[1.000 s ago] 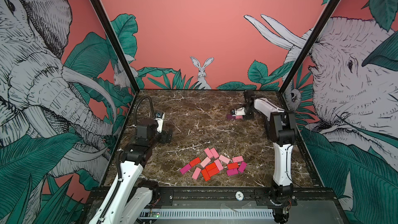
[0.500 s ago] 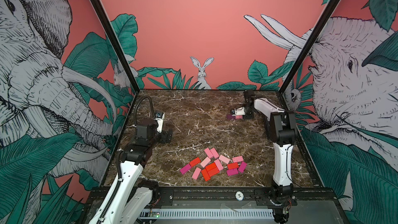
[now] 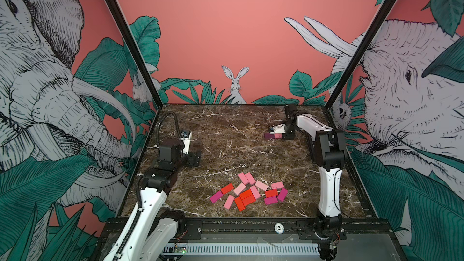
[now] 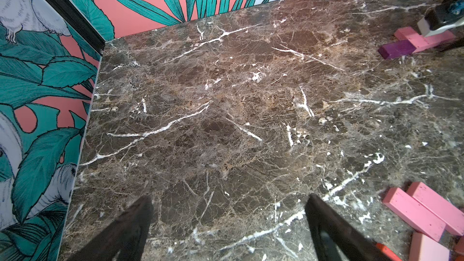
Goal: Assemble the letter t with building blocks
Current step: Assemble the building block at the center of the board, then pick up the building block from the center of the board.
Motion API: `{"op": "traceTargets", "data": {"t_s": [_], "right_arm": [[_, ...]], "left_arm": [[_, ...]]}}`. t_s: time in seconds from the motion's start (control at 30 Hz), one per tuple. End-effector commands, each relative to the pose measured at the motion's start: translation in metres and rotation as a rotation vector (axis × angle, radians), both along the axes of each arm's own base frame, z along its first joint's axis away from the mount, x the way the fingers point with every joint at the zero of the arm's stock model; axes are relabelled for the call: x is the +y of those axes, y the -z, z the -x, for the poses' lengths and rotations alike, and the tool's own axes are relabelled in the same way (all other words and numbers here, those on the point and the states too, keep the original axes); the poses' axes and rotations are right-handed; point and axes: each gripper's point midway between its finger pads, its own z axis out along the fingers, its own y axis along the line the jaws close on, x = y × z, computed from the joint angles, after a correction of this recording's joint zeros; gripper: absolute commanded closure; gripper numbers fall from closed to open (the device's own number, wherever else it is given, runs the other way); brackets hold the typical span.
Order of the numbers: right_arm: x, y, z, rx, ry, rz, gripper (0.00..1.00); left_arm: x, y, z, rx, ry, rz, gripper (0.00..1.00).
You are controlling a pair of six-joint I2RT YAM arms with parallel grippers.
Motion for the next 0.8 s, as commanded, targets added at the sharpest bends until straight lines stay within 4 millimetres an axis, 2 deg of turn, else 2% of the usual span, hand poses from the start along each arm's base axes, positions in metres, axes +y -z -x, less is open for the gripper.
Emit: {"op": "traceTargets", "data": {"t_s": [0.0,0.07,0.17,0.43,0.5,0.53,0.57,0.63,0.77], "right_arm": [[0.006,0.007,0.023,0.093,0.022,-0.035,0.25],[0.006,-0.002,0.016,0.062,0.055,-0.058,0.19],[0.010,-0.024,0.011,0.031,0.096,-0.118,0.16],[0.009,-0.104,-0.006,-0.114,0.335,-0.256,0.01],[-0.004,-0.129,-0.017,-0.194,0.493,-0.269,0.02],[-0.008,-0.139,-0.019,-0.216,0.557,-0.276,0.07],[-0.012,-0.146,-0.016,-0.215,0.605,-0.281,0.10],[-0.011,-0.155,-0.003,-0.172,0.658,-0.300,0.10],[0.001,-0.158,0.029,-0.058,0.744,-0.402,0.07]], "left_arm": [[0.001,-0.003,0.002,-0.018,-0.004,0.001,0.03],[0.001,-0.004,0.002,-0.018,-0.004,0.002,0.03],[0.001,-0.004,0.002,-0.017,-0.005,0.003,0.03],[0.002,-0.005,0.002,-0.021,-0.006,0.004,0.03],[0.002,-0.005,0.002,-0.021,-0.005,0.002,0.03],[0.002,-0.005,0.002,-0.020,-0.005,0.003,0.03],[0.002,-0.005,0.002,-0.021,-0.007,0.001,0.03],[0.002,-0.004,0.002,-0.019,-0.007,-0.001,0.03],[0.003,-0.003,0.001,-0.016,-0.012,-0.006,0.03]]}}
